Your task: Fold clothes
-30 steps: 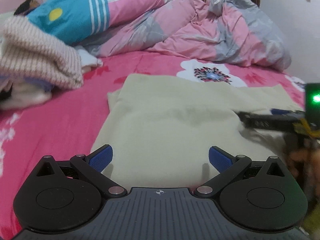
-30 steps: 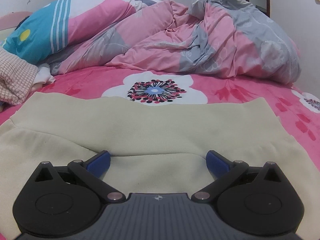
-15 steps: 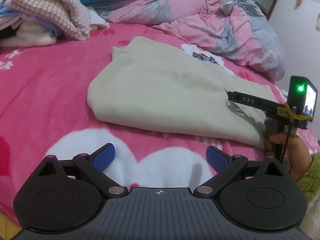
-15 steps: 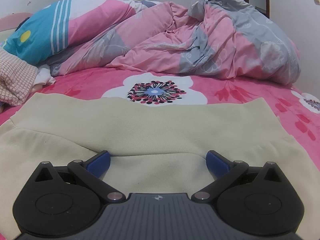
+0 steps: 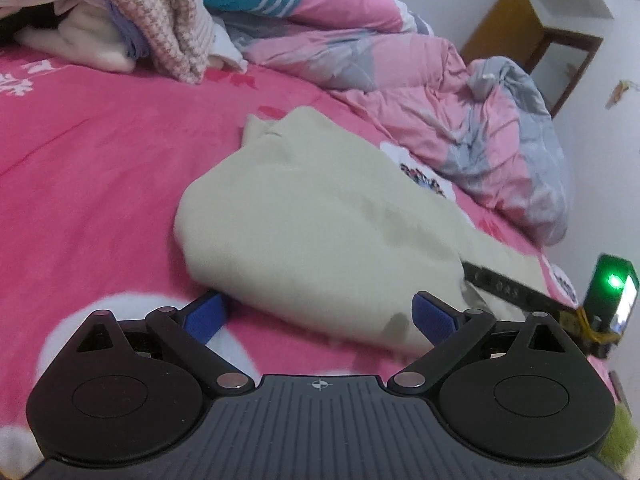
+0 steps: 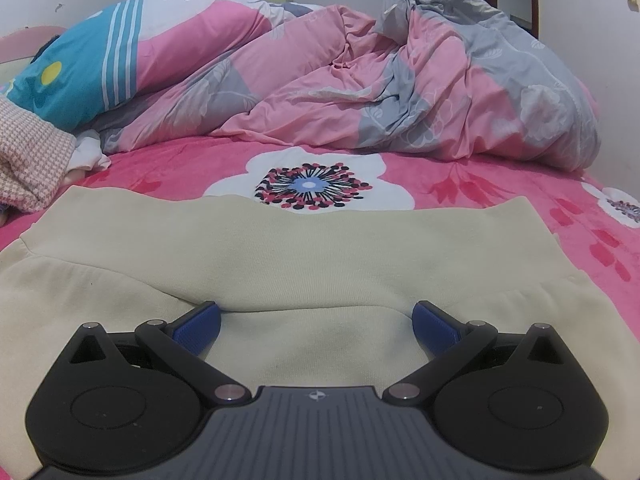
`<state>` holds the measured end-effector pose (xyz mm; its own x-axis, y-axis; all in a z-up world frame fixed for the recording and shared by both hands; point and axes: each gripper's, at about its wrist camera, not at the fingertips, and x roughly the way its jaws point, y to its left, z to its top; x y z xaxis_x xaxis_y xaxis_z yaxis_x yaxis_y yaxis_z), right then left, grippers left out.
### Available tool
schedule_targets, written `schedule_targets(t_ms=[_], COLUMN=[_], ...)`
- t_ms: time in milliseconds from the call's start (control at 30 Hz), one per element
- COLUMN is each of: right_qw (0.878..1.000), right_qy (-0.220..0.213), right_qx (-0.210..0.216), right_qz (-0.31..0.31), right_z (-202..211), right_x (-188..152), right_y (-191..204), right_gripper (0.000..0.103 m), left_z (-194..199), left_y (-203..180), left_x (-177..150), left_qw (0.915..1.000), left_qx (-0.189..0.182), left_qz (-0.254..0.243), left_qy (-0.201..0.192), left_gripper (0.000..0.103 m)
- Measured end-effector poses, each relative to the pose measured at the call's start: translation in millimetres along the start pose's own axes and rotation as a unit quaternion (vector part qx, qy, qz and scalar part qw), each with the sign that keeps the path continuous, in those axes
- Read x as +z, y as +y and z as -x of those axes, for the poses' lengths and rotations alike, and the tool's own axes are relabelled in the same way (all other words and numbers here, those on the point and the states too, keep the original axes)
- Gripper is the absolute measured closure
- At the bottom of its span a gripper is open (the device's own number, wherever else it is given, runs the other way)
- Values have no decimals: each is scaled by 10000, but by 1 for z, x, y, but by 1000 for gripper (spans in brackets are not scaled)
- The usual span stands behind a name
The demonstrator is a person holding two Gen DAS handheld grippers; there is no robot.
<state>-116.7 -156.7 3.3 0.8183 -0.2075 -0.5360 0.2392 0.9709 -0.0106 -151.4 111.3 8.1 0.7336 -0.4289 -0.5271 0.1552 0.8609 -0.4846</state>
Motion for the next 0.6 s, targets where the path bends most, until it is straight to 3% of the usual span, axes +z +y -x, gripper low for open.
schedule_targets(t_ms=[267,600], right_qw=[10000,10000], right_qy=[-19,-44], right_qx=[-10,-10], right_qz=[-1,-9], right_z=[1,1], right_x=[0,0], right_y=[1,0], right_gripper=[0,0], left_z=[-15,-36], left_y=[7,5], left_x=[7,18], left_qw=[9984,9923], left_qx=[-194,-156], left_qz=[335,785], left_qy=[-412,-943], left_gripper=[3,0])
